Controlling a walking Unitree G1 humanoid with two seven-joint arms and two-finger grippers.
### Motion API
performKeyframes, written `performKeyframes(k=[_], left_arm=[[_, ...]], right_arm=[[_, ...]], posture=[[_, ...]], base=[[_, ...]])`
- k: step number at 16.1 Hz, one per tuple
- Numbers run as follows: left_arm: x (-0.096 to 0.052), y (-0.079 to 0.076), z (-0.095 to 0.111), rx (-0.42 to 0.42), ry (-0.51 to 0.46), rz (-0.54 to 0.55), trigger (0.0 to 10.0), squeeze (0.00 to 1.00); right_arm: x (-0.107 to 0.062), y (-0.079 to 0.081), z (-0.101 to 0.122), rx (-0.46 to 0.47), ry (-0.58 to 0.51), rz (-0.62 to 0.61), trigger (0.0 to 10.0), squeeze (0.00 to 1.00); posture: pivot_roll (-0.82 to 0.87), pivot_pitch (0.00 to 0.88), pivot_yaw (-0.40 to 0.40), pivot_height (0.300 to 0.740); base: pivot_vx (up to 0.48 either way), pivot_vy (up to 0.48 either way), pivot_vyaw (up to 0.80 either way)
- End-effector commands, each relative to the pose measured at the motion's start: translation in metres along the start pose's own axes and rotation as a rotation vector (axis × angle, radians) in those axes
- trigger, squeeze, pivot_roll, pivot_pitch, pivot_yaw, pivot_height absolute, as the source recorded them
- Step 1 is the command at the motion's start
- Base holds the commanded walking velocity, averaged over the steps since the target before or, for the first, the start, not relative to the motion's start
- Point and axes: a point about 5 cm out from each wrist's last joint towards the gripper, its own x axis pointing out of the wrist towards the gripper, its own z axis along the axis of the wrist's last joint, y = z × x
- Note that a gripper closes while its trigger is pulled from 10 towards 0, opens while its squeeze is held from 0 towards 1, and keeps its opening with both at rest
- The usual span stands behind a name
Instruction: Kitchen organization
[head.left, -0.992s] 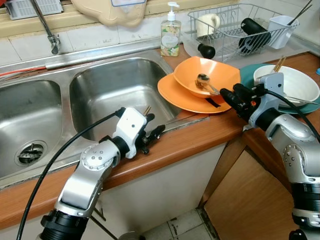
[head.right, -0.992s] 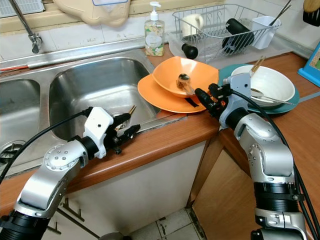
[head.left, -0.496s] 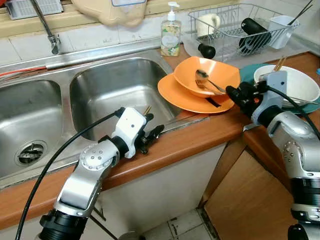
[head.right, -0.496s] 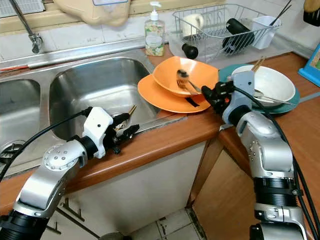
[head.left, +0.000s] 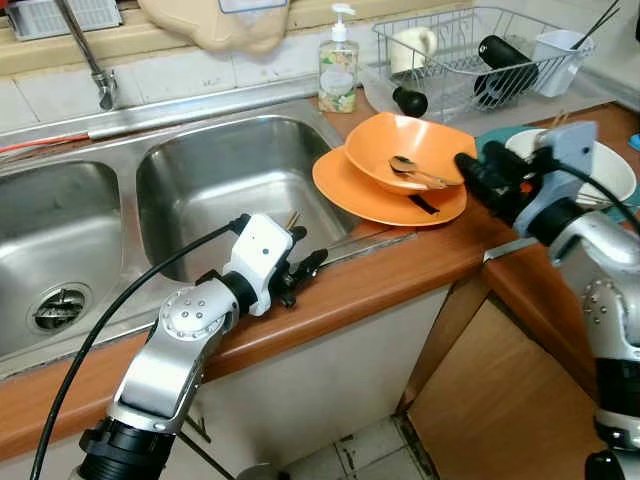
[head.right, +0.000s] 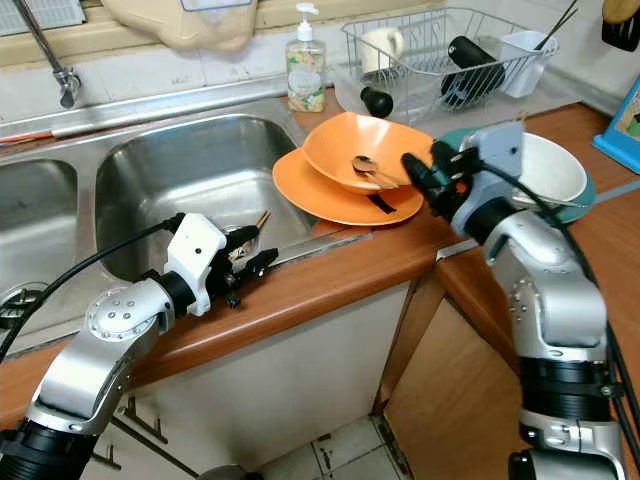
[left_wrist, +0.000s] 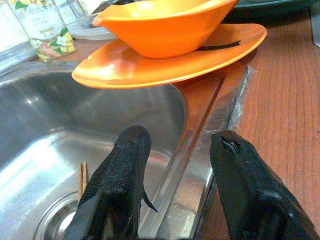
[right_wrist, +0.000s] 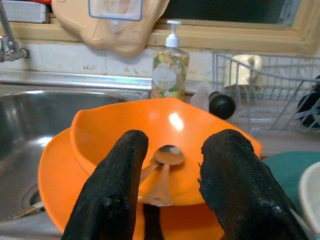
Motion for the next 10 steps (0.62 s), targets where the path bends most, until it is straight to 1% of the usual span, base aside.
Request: performKeyframes(k=[1, 4, 7, 10], left_arm=[[0.001, 0.003, 0.003, 0.023, -0.005, 0.007, 10.0, 0.00], [0.000, 0.003, 0.002, 0.024, -0.002, 0.007, 10.0, 0.00], [0.000, 0.003, 0.002, 0.025, 0.000, 0.007, 10.0, 0.00], [0.000, 0.003, 0.002, 0.024, -0.002, 0.007, 10.0, 0.00]], right_arm=[[0.001, -0.001, -0.002, 0.006, 0.010, -0.021, 10.0, 0.00], [0.002, -0.004, -0.007, -0.004, 0.046, -0.042, 10.0, 0.00], [0.005, 0.002, -0.015, 0.005, 0.077, -0.006, 10.0, 0.00], [0.008, 0.005, -0.018, 0.018, 0.079, 0.006, 10.0, 0.00]], posture=[[-0.03, 0.000, 0.071, 0.740], [-0.02, 0.000, 0.069, 0.740], [-0.02, 0.000, 0.069, 0.740], [-0.02, 0.000, 0.067, 0.740]], base=[[0.000, 0.000, 0.00], [0.000, 0.000, 0.00], [0.000, 0.000, 0.00], [0.000, 0.000, 0.00]])
